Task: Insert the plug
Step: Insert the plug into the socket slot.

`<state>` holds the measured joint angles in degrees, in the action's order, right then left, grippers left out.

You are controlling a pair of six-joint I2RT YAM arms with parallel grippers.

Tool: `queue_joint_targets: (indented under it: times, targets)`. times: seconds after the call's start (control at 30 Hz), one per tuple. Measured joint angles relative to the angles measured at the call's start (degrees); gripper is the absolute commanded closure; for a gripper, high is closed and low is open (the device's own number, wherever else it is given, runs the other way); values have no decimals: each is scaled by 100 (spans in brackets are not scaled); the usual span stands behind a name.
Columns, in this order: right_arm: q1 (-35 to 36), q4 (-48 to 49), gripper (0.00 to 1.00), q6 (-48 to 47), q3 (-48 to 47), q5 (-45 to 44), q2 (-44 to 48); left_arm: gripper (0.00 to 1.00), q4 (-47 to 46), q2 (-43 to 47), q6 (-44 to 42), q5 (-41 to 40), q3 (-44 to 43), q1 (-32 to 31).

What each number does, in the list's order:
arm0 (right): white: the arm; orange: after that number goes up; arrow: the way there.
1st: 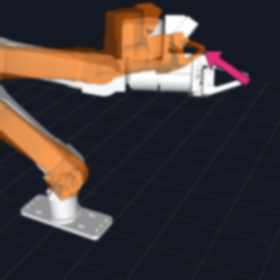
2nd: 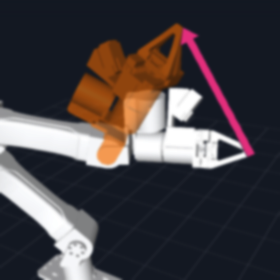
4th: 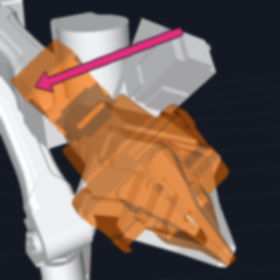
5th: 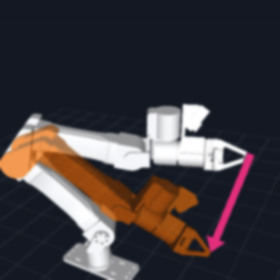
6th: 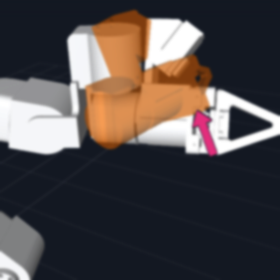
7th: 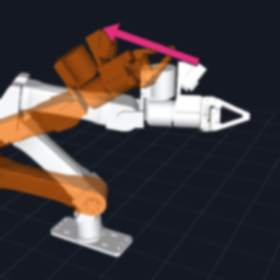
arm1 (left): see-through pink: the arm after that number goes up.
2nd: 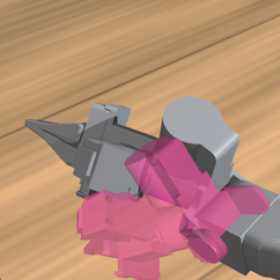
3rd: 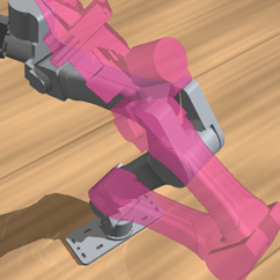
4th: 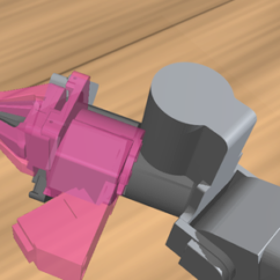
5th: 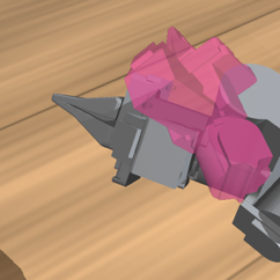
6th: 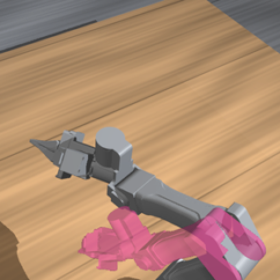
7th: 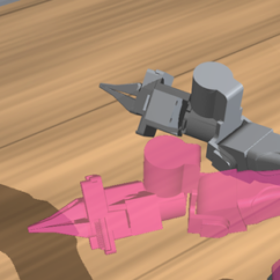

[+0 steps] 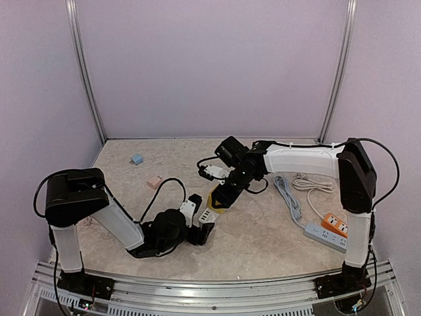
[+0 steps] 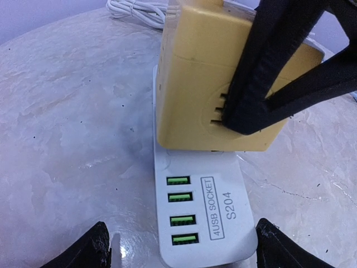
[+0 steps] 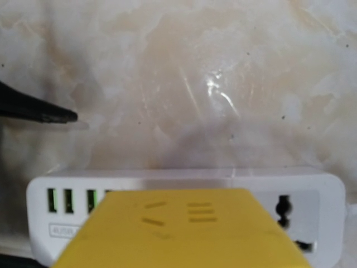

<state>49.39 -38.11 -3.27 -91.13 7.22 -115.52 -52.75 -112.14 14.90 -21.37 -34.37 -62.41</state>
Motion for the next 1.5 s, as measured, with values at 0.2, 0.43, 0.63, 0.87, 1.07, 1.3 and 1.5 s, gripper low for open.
queue_joint_targets:
  times: [0.2,0.43,0.63,0.87,1.07,1.3,1.5]
  targets:
    - [4,11,100,79,-13,-24,-63,15,-39,0,0,-11,26,-4]
    - [42,11,100,127,-22,-114,-109,16,-50,0,0,-42,26,-26]
    - [83,-57,100,142,-98,-245,-166,16,-85,0,0,-85,28,-37]
    - [175,-107,100,142,-153,-439,-210,16,-92,0,0,-116,37,-42]
    - [192,-192,100,149,-243,-498,-293,16,-111,0,0,-118,50,-42]
    - [199,-319,100,162,-400,-522,-415,16,-129,-2,0,-146,57,-44]
    - [271,-431,100,186,-516,-693,-487,16,-131,-2,0,-162,59,-50]
